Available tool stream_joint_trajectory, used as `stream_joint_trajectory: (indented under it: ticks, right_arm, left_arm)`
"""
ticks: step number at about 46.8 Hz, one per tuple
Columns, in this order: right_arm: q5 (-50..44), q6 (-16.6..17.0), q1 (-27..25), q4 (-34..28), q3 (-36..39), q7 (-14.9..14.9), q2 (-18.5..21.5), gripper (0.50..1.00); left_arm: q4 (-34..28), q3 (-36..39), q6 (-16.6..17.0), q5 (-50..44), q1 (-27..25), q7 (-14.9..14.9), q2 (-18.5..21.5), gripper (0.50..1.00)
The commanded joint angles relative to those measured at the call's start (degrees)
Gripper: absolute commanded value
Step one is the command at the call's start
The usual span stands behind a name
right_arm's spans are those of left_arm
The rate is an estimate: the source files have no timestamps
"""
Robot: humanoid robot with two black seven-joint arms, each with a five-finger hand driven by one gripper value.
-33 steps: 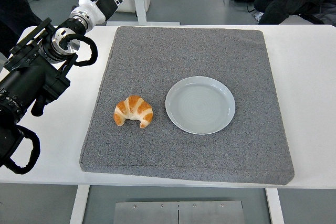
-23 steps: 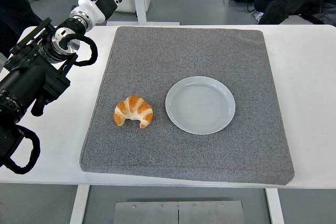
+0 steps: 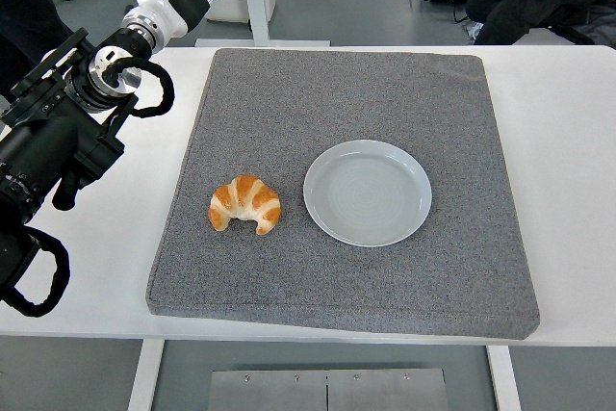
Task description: Place the bread on the plate
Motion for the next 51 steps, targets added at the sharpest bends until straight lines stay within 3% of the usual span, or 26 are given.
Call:
stream_joint_trajectory:
  ticks: [1,17,31,37,43,51]
  right_arm:
    - [0.08,0.08,0.0,0.0,0.0,0.01,0.0,1.0]
    - [0.08,-0.01,0.0,0.0,0.0,0.01,0.0,1.0]
    - [0.08,-0.01,0.0,0.0,0.0,0.01,0.0,1.0]
    - [0.0,-0.01,0.0,0.0,0.0,0.01,0.0,1.0]
    - [0.08,-0.01,0.0,0.0,0.0,0.01,0.0,1.0]
    - [0.0,-0.01,0.0,0.0,0.0,0.01,0.0,1.0]
  left_arm:
    - [0.0,0.21,-0.09,0.26,-0.83,0.15,0.61,1.0]
    - [-0.44,1.88,-0.18,2.1,-2.33,0.42,2.98,1.0]
    - [-9.05,11.81,-0.18,10.36,-2.68,0.42,9.04,1.0]
    - [-15.63,15.59,-0.26,16.95,-2.33,0.59,13.17,1.0]
    - [-25.38,19.1,-2.55,20.91,-1.89,2.09,19.06,1.0]
    - [-37.87,25.78,-2.64,25.3,-2.15,2.7,26.35,1.0]
